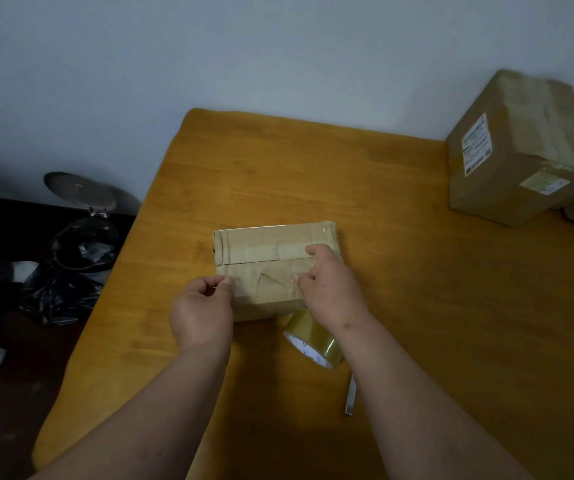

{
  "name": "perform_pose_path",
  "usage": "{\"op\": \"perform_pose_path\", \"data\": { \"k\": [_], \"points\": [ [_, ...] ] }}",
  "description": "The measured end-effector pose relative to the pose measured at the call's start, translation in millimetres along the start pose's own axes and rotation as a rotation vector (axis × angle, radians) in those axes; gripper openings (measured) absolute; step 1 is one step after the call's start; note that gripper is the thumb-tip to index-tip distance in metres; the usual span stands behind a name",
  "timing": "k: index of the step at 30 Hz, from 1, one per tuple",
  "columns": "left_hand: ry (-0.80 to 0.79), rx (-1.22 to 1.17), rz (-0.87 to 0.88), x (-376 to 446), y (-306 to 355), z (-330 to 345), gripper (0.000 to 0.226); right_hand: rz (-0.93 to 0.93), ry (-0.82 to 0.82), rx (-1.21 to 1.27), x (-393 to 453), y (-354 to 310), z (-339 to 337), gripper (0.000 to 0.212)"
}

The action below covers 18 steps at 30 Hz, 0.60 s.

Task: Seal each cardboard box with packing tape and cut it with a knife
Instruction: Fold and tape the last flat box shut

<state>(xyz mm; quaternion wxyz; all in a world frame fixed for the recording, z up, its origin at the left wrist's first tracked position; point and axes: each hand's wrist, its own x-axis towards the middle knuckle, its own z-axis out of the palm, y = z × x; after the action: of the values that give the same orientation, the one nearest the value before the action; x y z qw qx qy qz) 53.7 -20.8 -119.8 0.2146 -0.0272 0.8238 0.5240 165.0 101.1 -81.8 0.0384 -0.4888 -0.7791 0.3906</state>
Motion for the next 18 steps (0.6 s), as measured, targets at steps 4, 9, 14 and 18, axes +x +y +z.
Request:
{"op": "perform_pose_path", "data": {
  "k": [4,9,14,18],
  "points": [
    [0.013,-0.005,-0.002,2,-2,6,0.007,-0.057,0.019,-0.062,4,3,3,0.038],
    [0.073,0.0,0.028,-3,-3,14,0.015,-0.092,0.031,-0.099,8,6,10,0.031],
    [0.12,0.012,0.001,-1,-5,16,0.015,-0.111,0.042,-0.125,12,12,10,0.027],
    [0.079,-0.019,0.01,-2,-6,13,0.015,-0.117,0.023,-0.137,13,13,12,0.028]
  ]
}}
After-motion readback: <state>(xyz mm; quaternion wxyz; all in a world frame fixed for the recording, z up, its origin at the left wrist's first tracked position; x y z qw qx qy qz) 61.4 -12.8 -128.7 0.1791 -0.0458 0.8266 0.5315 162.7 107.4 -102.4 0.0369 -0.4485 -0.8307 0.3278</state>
